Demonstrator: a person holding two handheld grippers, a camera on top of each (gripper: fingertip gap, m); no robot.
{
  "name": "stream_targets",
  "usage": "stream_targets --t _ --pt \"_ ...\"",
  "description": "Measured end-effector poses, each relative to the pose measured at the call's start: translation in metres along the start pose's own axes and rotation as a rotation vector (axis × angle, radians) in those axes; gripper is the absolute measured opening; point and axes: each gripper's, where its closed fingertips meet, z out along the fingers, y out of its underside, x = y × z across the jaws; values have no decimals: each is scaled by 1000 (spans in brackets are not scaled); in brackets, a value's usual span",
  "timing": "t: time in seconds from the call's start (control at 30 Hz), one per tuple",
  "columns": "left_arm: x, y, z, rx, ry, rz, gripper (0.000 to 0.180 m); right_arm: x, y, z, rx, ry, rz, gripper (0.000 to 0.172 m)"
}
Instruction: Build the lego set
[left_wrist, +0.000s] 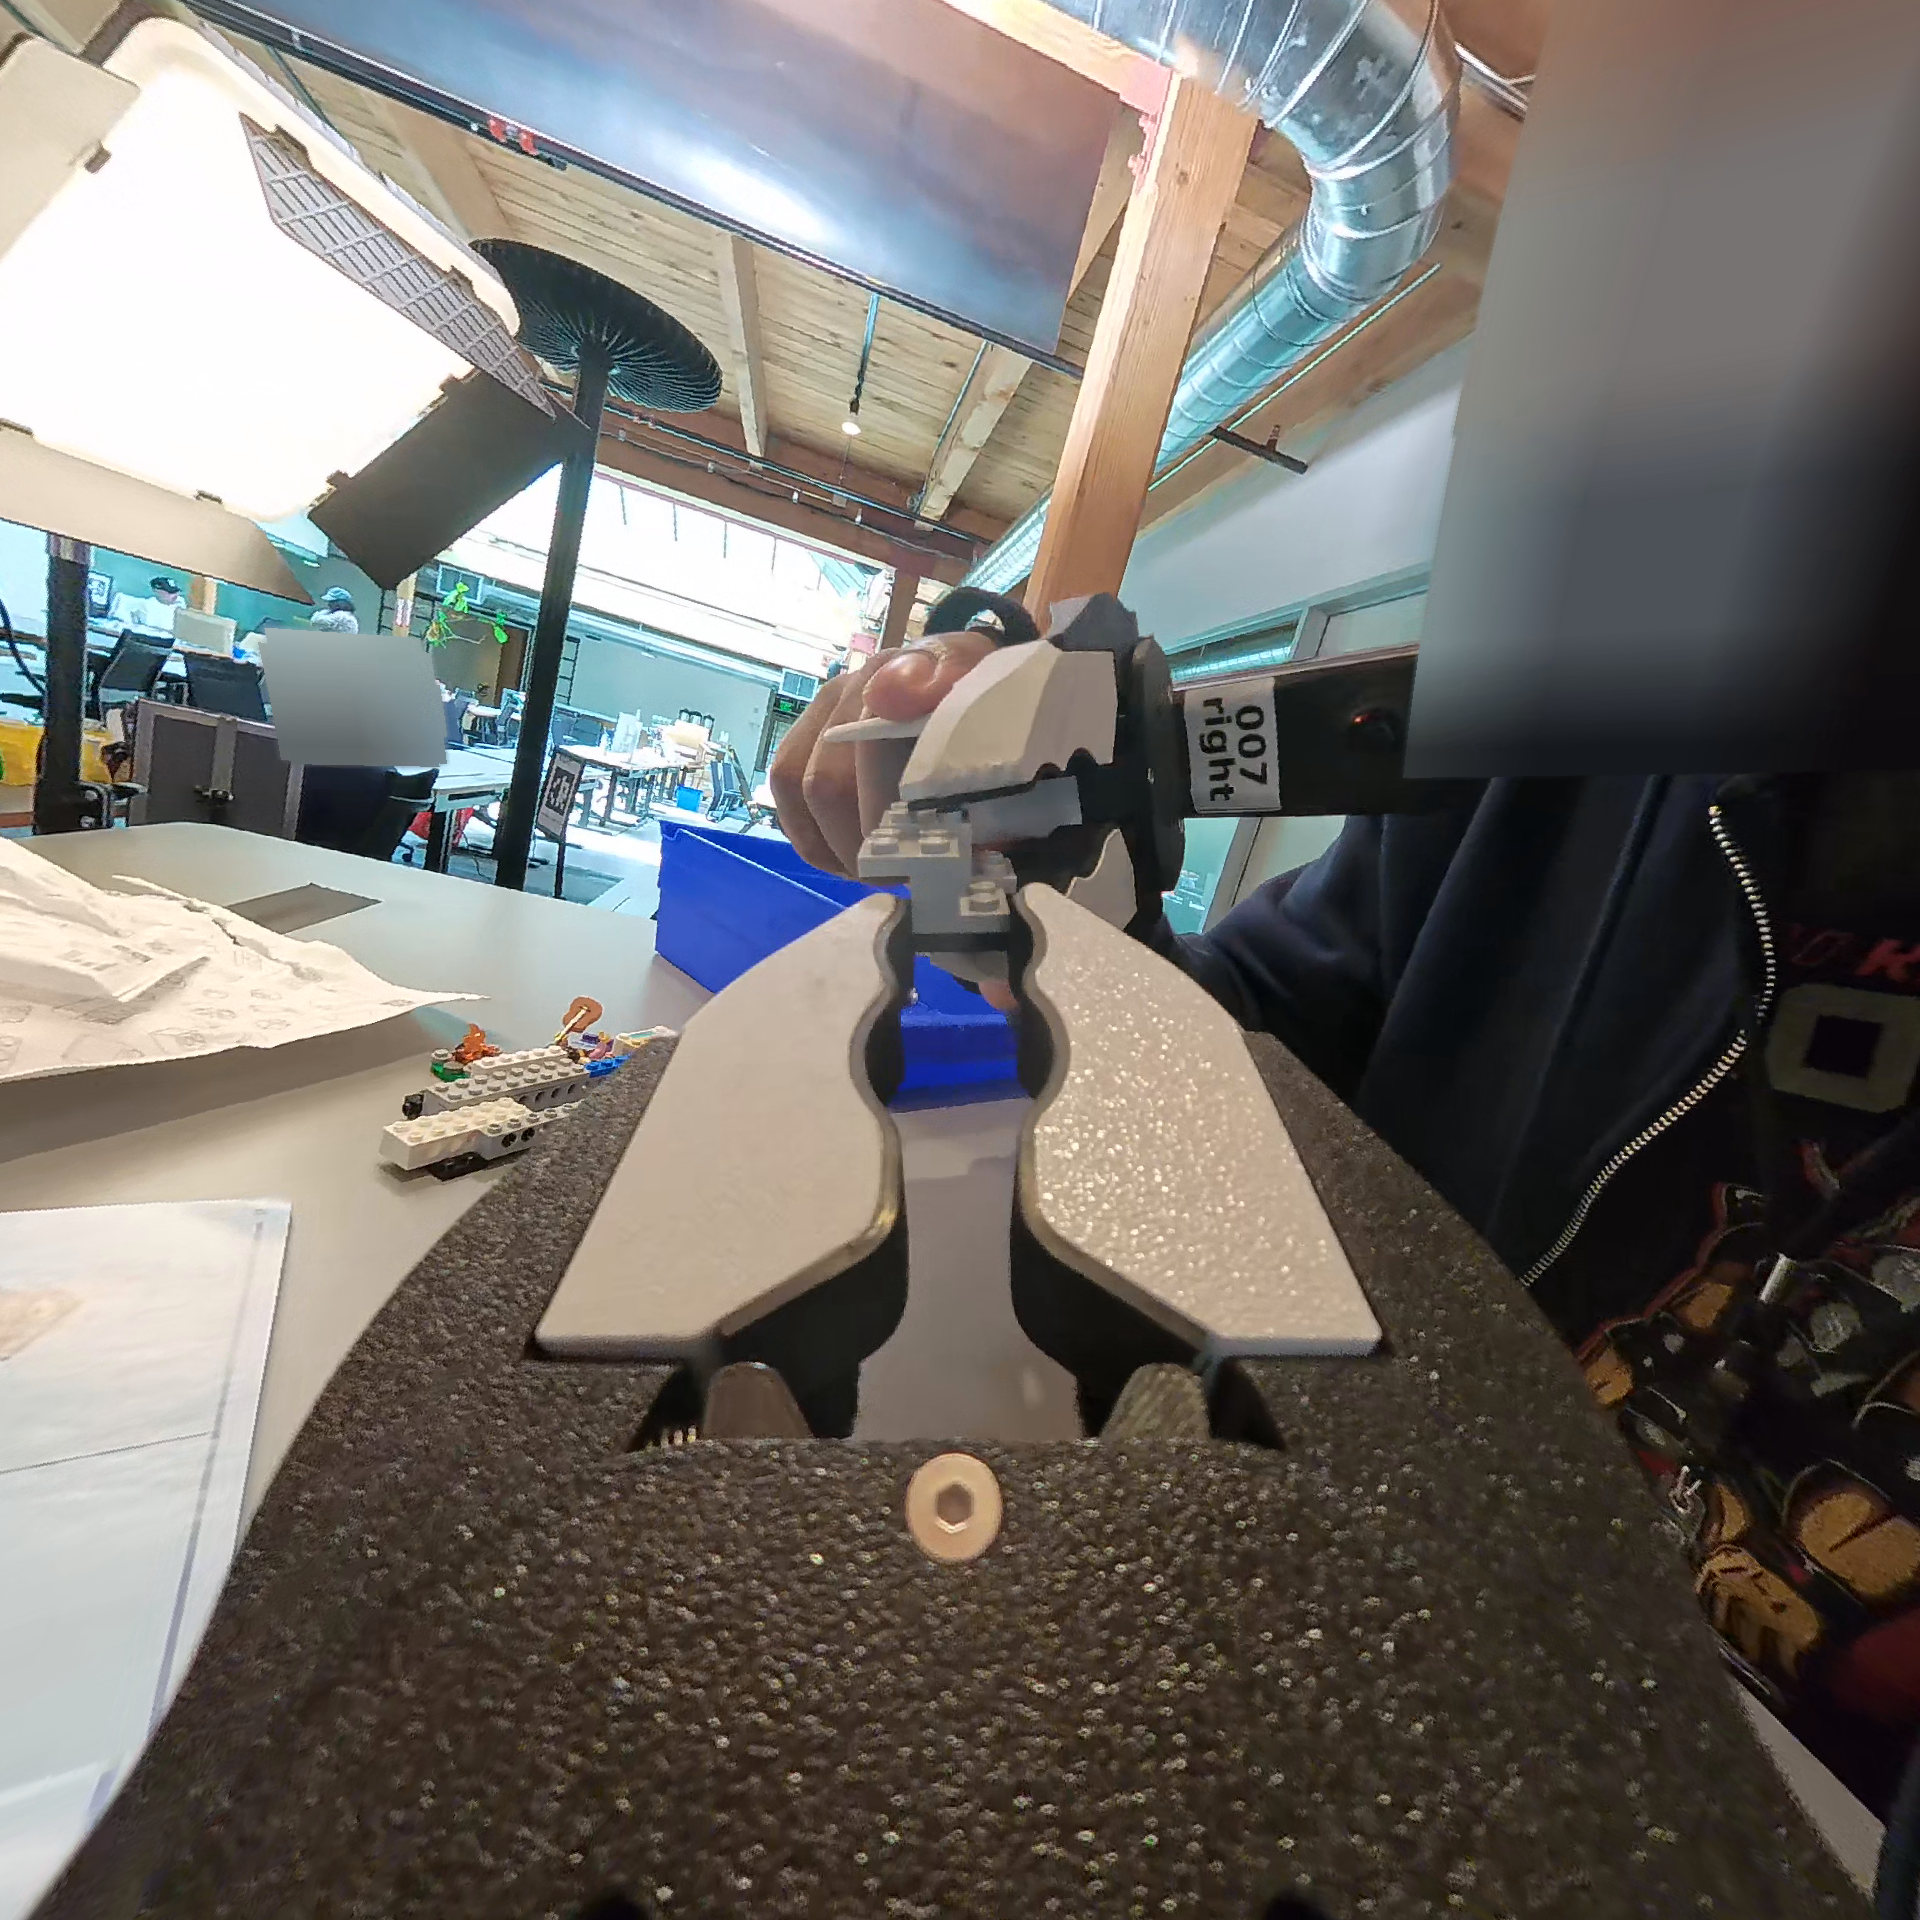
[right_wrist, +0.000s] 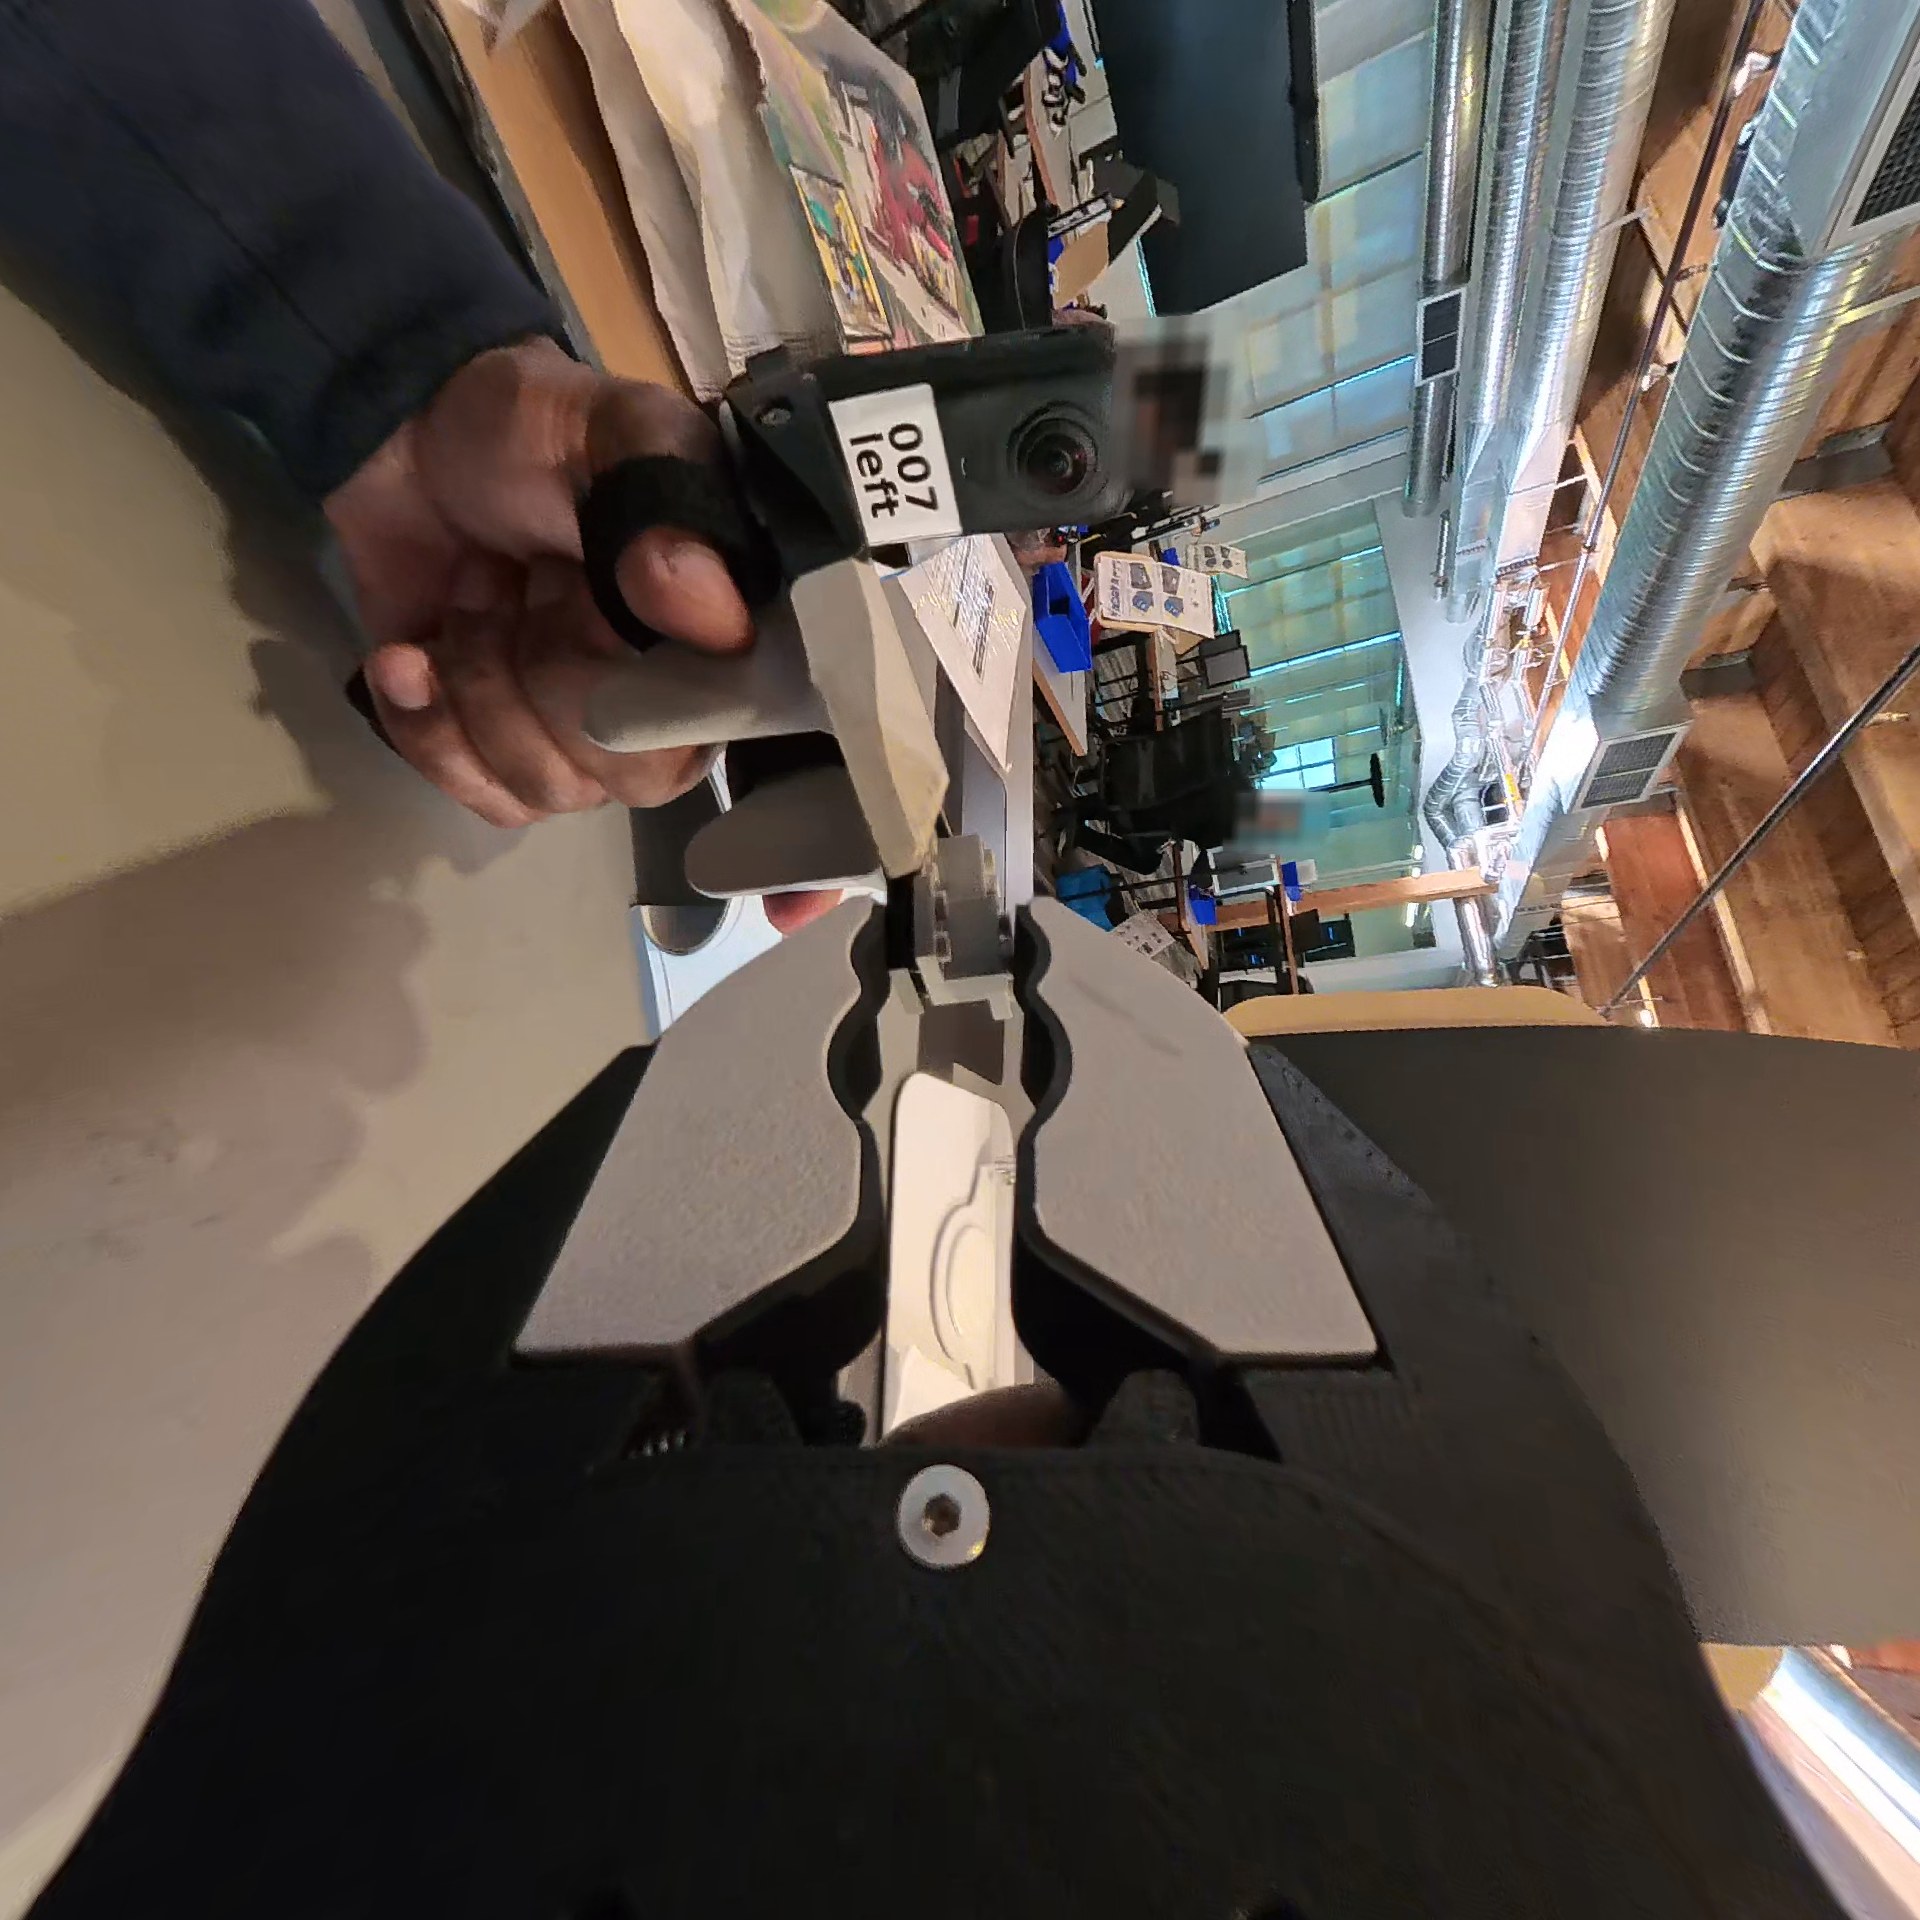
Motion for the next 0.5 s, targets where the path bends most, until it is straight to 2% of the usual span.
stream_targets --t 0.27,0.4,0.5 --pt "-1 1 1 -3 0 -1 17 -1 3 0 -9 -8 9 23" --pt "-1 2 1 -13 -2 13 17 -1 12 3 -64 9 -12 24" --pt "1 3 2 -14 5 17 17 0 16 3 -74 28 -33 20"
